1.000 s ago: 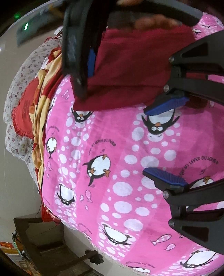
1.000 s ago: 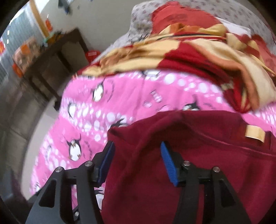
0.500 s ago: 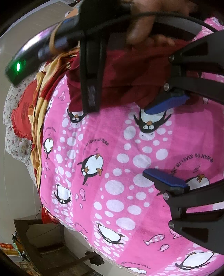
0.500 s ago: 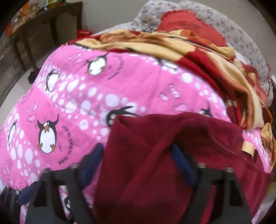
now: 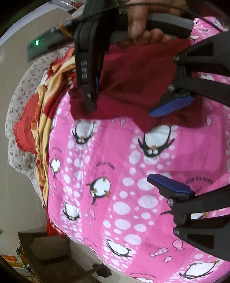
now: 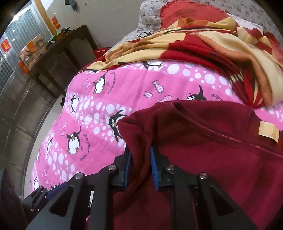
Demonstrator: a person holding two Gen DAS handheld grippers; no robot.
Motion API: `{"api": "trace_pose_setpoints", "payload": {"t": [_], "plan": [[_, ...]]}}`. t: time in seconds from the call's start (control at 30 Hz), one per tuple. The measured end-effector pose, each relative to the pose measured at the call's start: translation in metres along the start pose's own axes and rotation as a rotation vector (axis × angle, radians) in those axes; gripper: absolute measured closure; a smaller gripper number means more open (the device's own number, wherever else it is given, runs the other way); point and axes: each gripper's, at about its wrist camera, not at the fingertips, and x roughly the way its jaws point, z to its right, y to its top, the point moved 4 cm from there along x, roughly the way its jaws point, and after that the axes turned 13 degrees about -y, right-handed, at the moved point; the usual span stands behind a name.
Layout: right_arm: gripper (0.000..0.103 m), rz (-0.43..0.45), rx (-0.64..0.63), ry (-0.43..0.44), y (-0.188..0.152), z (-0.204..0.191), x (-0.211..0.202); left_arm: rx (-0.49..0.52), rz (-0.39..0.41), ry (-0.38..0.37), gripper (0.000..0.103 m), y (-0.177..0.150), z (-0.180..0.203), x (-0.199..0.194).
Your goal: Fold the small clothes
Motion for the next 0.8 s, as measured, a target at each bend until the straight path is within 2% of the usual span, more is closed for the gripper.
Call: {"api": "trace_pose_setpoints", "payload": {"t": [0.13, 0.23, 0.37, 0.47, 0.6, 0.7, 0.8], "plan": [[0.076, -0.017, 0.015, 0.027, 0.003, 0.002, 0.003, 0.006, 0.014, -0.094, 0.025, 0.002, 0.008, 0.000], [0.076, -0.028, 0.028, 0.048, 0.003, 0.004, 0.004, -0.013, 0.006, -0.121, 0.024, 0.002, 0.008, 0.005], [0.076, -0.037, 0.025, 0.049, 0.004, 0.003, 0.006, -0.011, -0.002, -0.124, 0.024, 0.003, 0.010, 0.008], [0.076, -0.039, 0.015, 0.039, 0.004, 0.001, 0.007, -0.022, 0.022, -0.162, 0.024, 0.006, 0.009, -0.001], [0.076, -0.044, 0.014, 0.036, 0.004, 0.000, 0.009, -0.007, 0.030, -0.196, 0.018, 0.008, 0.013, -0.003], [0.076, -0.046, 0.016, 0.033, 0.004, -0.001, 0.009, 0.042, 0.009, -0.184, 0.017, 0.007, 0.023, 0.008], [0.076, -0.051, 0.020, 0.040, 0.004, -0.001, 0.009, 0.034, -0.023, -0.180, 0.017, 0.009, 0.024, 0.026]]}}
